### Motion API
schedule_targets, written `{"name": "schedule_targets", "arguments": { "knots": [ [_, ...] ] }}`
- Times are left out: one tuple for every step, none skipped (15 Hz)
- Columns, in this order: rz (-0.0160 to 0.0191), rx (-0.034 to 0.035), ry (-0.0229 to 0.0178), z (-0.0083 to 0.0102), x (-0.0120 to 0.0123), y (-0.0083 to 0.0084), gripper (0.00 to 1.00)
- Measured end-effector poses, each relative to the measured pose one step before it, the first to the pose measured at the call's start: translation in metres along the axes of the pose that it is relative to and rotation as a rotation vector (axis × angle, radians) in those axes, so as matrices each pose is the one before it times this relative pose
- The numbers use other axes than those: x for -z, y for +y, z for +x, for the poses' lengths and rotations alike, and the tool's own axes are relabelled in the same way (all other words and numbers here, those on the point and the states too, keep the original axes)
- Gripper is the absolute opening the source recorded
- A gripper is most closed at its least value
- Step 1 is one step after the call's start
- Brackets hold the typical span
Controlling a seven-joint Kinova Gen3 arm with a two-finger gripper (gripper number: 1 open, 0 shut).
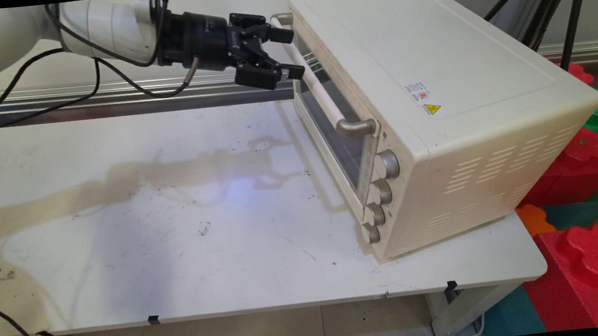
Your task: Open the oven
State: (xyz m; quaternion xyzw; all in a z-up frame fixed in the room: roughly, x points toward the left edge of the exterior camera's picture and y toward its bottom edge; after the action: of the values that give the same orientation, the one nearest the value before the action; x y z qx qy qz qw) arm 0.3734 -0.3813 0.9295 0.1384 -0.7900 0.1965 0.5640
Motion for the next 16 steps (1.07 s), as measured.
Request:
{"name": "schedule_targets", "arguments": {
  "knots": [
    [-0.00060, 0.00265, 0.00052, 0.00033, -0.00294, -0.00053, 1.00],
    [-0.00018, 0.00164, 0.00086, 0.00035, -0.00190, -0.00027, 1.00],
    [-0.00070, -0.00026, 0.00138, 0.00045, -0.00169, -0.00002, 1.00],
    [-0.00142, -0.00122, 0.00134, 0.00061, -0.00170, -0.00006, 0.00],
    [-0.00079, -0.00050, 0.00075, 0.00026, -0.00098, 0.00001, 0.00],
    [-0.00061, -0.00052, -0.00048, 0.00002, -0.00141, -0.00003, 0.00],
    [0.00007, 0.00007, -0.00053, -0.00005, -0.00094, -0.00010, 0.00],
    [0.00084, -0.00015, -0.00190, -0.00034, -0.00128, -0.00018, 0.00],
    [0.00043, 0.00051, -0.00177, -0.00035, -0.00093, -0.00014, 0.00],
    [0.00114, -0.00049, -0.00280, -0.00030, -0.00135, -0.00023, 0.00],
    [0.00069, -0.00006, -0.00339, -0.00032, -0.00156, -0.00006, 0.00],
    [0.00019, -0.00084, -0.00417, -0.00030, -0.00179, -0.00003, 0.00],
    [0.00036, -0.00013, -0.00417, -0.00039, -0.00141, -0.00004, 0.00],
    [0.00010, -0.00050, -0.00328, -0.00034, -0.00105, 0.00000, 0.00],
    [-0.00023, -0.00131, -0.00549, -0.00062, -0.00167, -0.00011, 0.00],
    [-0.00016, -0.00131, -0.00413, -0.00049, -0.00101, -0.00001, 0.00]
  ]
}}
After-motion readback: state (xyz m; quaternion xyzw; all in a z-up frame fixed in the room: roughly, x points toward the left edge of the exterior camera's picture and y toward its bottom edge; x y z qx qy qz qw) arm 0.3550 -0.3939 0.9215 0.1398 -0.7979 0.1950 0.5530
